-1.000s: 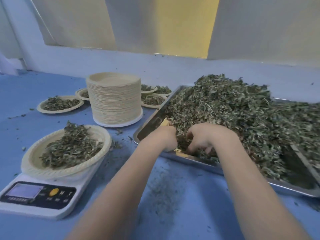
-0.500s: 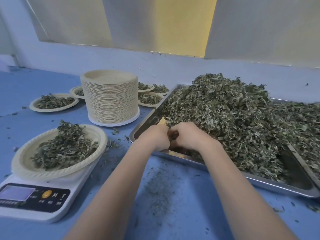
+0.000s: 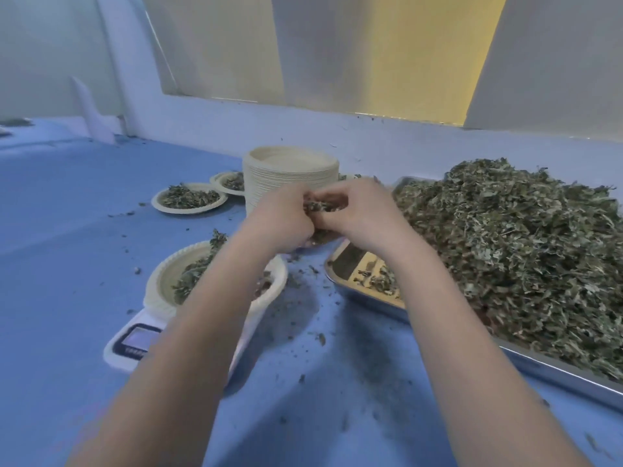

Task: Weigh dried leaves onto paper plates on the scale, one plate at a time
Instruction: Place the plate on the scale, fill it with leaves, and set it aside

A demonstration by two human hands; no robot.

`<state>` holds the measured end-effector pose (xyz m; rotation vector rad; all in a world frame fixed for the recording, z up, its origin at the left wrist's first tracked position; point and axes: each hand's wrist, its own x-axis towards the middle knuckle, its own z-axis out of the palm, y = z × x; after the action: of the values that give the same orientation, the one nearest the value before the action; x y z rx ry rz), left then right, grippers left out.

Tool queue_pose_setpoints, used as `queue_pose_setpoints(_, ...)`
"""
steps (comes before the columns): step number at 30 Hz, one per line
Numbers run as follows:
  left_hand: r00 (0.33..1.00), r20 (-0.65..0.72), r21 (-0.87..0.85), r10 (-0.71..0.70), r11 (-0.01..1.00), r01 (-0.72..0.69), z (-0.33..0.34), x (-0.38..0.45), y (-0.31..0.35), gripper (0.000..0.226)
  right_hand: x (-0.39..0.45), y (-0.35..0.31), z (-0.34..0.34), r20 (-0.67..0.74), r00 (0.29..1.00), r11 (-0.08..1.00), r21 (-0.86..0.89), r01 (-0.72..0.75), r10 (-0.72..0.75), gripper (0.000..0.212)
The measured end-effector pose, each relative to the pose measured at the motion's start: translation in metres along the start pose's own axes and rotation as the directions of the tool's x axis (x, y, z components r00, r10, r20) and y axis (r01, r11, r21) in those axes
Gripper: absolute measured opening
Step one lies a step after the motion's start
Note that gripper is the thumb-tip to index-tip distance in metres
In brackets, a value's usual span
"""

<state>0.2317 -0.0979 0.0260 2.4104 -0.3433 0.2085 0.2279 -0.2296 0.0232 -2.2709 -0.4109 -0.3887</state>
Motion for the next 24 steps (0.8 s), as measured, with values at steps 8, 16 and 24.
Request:
queue_pose_setpoints(8, 0.984, 0.098, -0.058, -0.149, 0.986, 0.155, -0.071, -0.031, -0.076, 0.035, 0.030, -0.049, 0.057, 0.322, 0.945, 0.997, -0.022, 0.069, -0.058, 0.019)
queue_pose_setpoints(16, 0.969, -0.139, -0.111, -0.202, 0.976, 0.188, -0.066, -0.032, -0.106, 0.035, 0.029, -0.050, 0.053, 0.307, 0.951, 0.988, -0.133, 0.077, -0.033, 0.024)
queue_pose_setpoints(24, 0.807, -0.509, -0.407, -0.300, 0.910, 0.081, -0.044, -0.050, -0.143, 0.031, 0.027, -0.043, 0.051, 0.296, 0.955, 0.989, -0.127, 0.075, -0.035, 0.021)
